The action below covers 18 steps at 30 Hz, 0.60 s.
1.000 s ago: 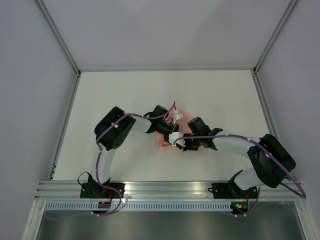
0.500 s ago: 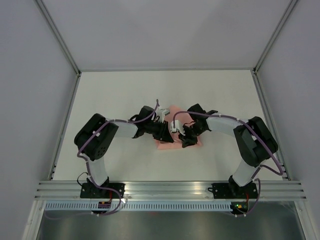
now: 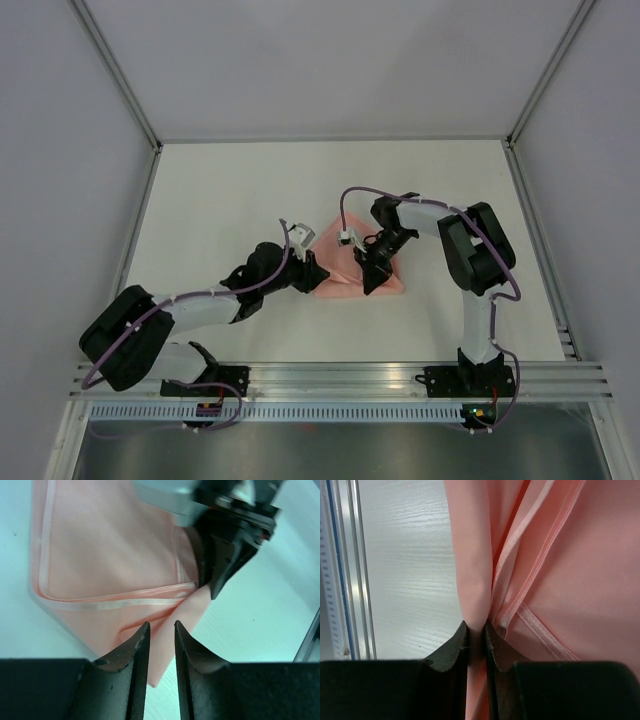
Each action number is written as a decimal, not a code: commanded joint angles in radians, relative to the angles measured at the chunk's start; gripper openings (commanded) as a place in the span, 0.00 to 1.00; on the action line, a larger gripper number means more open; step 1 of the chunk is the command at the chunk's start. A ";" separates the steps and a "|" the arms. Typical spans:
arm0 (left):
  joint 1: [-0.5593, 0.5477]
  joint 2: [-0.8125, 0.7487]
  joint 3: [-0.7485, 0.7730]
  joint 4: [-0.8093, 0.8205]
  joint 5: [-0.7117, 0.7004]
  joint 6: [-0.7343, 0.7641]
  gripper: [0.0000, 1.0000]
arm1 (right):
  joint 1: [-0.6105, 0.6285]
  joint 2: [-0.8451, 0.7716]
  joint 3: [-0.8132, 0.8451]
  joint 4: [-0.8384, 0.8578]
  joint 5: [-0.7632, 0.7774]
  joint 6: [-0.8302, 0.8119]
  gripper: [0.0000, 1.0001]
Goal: Fold the napkin, place the utensils inside, and roll it up
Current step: Roll the napkin at the center of the board.
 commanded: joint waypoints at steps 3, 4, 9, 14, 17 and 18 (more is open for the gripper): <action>-0.245 -0.067 -0.060 0.122 -0.334 0.306 0.33 | -0.011 0.154 0.050 -0.091 0.101 -0.065 0.14; -0.282 -0.052 -0.060 0.141 -0.361 0.340 0.34 | -0.011 0.169 0.058 -0.100 0.102 -0.064 0.14; -0.451 0.062 -0.023 0.200 -0.505 0.555 0.36 | -0.014 0.201 0.096 -0.125 0.107 -0.059 0.14; -0.576 0.250 0.024 0.328 -0.623 0.762 0.39 | -0.017 0.220 0.113 -0.139 0.105 -0.056 0.14; -0.626 0.372 0.042 0.408 -0.681 0.863 0.42 | -0.020 0.227 0.121 -0.145 0.105 -0.055 0.14; -0.630 0.410 0.049 0.445 -0.692 0.877 0.45 | -0.022 0.229 0.125 -0.145 0.105 -0.053 0.14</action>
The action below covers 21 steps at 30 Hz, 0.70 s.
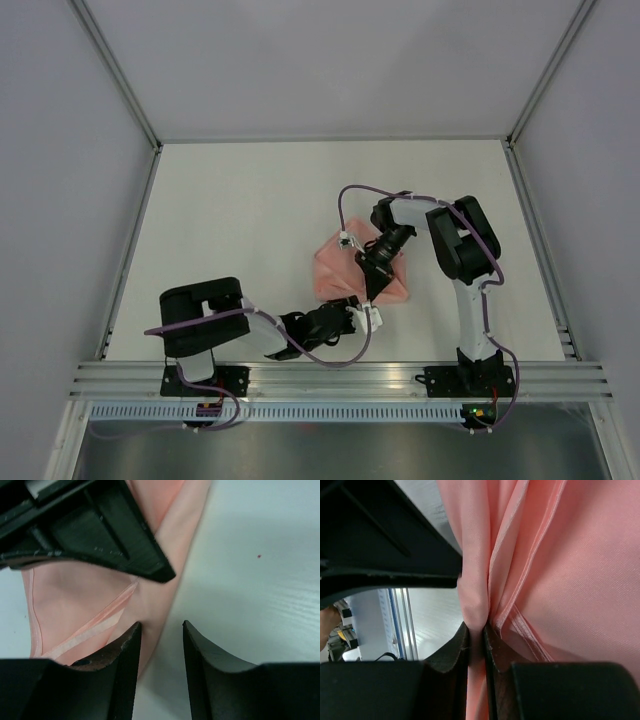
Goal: Fold the napkin, place the utensils inside, and roll it up
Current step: Roll the napkin at the center of the board.
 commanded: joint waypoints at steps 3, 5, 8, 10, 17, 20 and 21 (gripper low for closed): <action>-0.036 0.116 0.061 0.177 -0.112 0.220 0.46 | -0.007 0.071 -0.002 0.098 0.155 -0.052 0.14; -0.036 0.130 0.076 0.165 -0.109 0.231 0.46 | -0.007 0.075 -0.001 0.095 0.155 -0.052 0.14; -0.036 0.147 0.096 0.110 -0.080 0.229 0.46 | -0.008 0.082 0.007 0.092 0.154 -0.052 0.14; -0.037 0.169 0.098 0.108 -0.074 0.234 0.46 | -0.008 0.089 0.015 0.080 0.152 -0.055 0.14; -0.043 0.169 0.079 0.210 -0.131 0.344 0.47 | -0.011 0.108 0.031 0.062 0.154 -0.060 0.14; -0.059 0.157 0.070 0.252 -0.160 0.378 0.47 | -0.013 0.109 0.031 0.059 0.154 -0.062 0.14; -0.062 0.138 0.067 0.257 -0.163 0.378 0.47 | -0.014 0.109 0.030 0.057 0.154 -0.066 0.13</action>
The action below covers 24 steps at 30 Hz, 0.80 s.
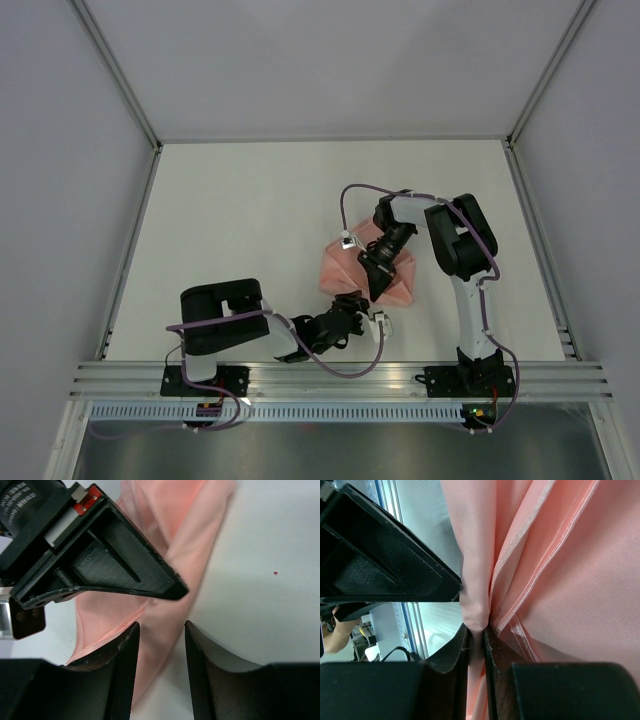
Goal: Fold the napkin, place the utensils inside, and roll it up
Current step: Roll the napkin at the center of the board.
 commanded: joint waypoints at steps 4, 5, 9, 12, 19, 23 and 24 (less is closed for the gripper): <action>-0.023 -0.070 -0.013 0.102 -0.064 0.102 0.47 | 0.000 0.065 -0.014 0.117 0.151 -0.092 0.13; -0.024 -0.081 -0.011 0.092 -0.053 0.106 0.47 | -0.005 0.065 -0.017 0.117 0.157 -0.095 0.13; -0.027 -0.107 -0.022 0.003 0.066 0.110 0.52 | -0.011 0.076 -0.012 0.109 0.167 -0.098 0.13; -0.027 -0.101 0.032 -0.105 0.129 0.067 0.52 | -0.014 0.085 0.002 0.088 0.173 -0.115 0.13; 0.008 -0.083 0.047 -0.159 0.235 0.040 0.54 | -0.025 0.107 0.029 0.042 0.202 -0.150 0.12; 0.041 -0.055 0.052 -0.137 0.255 0.052 0.56 | -0.031 0.125 0.051 0.022 0.207 -0.160 0.12; 0.051 -0.055 0.055 -0.136 0.263 0.047 0.56 | -0.031 0.127 0.052 0.020 0.208 -0.158 0.12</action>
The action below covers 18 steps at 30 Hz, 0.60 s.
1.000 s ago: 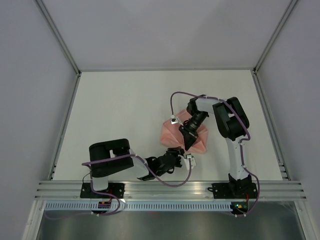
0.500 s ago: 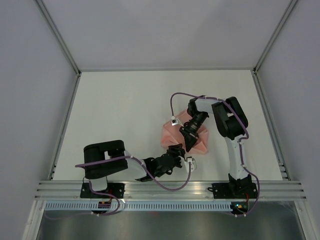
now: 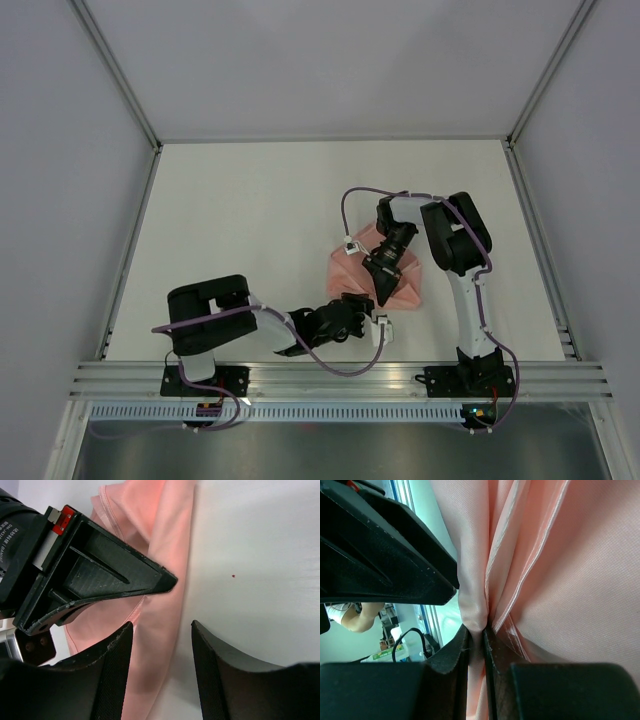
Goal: Fold the napkin, place the utensils inside, and roll it up
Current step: Roll the napkin at the center of the board.
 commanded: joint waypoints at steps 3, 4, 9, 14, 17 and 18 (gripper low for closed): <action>0.049 0.022 0.047 -0.002 0.096 -0.022 0.56 | -0.010 0.054 0.018 0.166 0.178 -0.091 0.11; 0.053 0.023 0.052 -0.007 0.108 -0.019 0.56 | -0.010 0.054 0.018 0.167 0.179 -0.088 0.12; 0.067 0.046 0.119 -0.137 0.195 -0.036 0.56 | -0.013 0.054 0.028 0.166 0.184 -0.082 0.11; 0.069 0.081 0.176 -0.252 0.269 -0.065 0.49 | -0.014 0.056 0.040 0.163 0.185 -0.078 0.11; 0.076 0.094 0.190 -0.288 0.289 -0.097 0.40 | -0.014 0.056 0.043 0.163 0.181 -0.079 0.11; 0.079 0.094 0.188 -0.294 0.297 -0.108 0.39 | -0.014 0.057 0.040 0.161 0.181 -0.081 0.11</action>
